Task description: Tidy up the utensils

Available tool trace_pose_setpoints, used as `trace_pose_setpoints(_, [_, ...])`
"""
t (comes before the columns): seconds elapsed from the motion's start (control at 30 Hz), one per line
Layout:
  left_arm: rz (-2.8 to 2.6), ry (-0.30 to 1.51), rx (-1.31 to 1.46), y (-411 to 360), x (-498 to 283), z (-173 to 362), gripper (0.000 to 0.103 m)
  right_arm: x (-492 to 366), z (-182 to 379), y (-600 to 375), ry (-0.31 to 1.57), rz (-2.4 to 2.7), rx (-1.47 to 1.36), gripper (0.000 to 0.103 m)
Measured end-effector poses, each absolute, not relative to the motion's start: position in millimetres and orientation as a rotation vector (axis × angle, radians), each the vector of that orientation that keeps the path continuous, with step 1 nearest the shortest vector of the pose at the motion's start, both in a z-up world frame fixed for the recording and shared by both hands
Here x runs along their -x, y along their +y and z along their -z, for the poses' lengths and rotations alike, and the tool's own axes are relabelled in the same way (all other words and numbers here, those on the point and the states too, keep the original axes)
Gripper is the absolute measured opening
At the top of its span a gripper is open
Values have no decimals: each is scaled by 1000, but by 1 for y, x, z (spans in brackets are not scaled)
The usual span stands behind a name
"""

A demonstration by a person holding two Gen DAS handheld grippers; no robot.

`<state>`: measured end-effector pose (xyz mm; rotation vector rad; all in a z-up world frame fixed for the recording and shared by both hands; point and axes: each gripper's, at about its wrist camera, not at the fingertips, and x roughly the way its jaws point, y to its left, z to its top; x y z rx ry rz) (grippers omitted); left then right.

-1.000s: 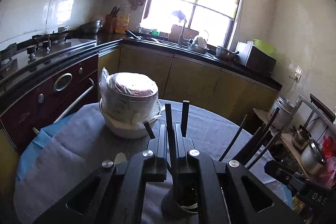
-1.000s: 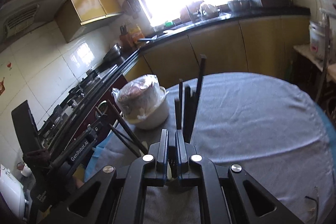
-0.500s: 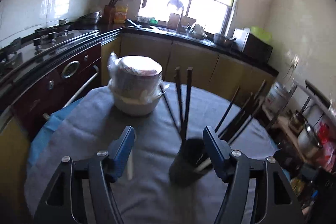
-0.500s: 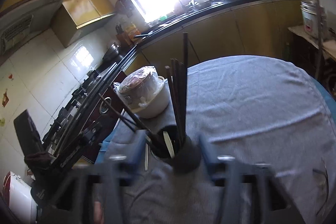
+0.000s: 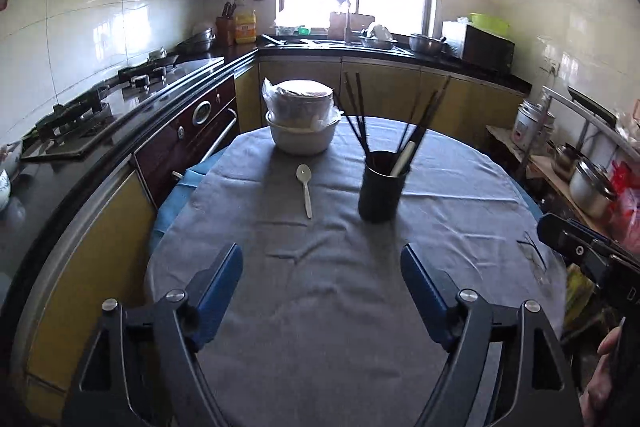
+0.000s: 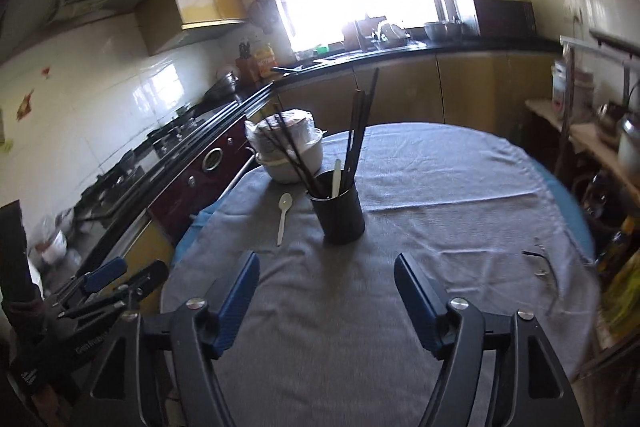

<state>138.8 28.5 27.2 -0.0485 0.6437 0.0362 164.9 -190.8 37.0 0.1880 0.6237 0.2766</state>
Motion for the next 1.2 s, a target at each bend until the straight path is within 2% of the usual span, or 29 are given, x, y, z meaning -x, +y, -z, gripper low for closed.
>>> trace_pose_setpoints(0.53, [-47, 634, 73, 21, -90, -60, 82, -112, -53, -209, 603, -266, -202, 74])
trace_pose_setpoints(1.2, [-72, 618, 72, 29, -74, -64, 82, -92, -67, -191, 558, -282, -129, 75])
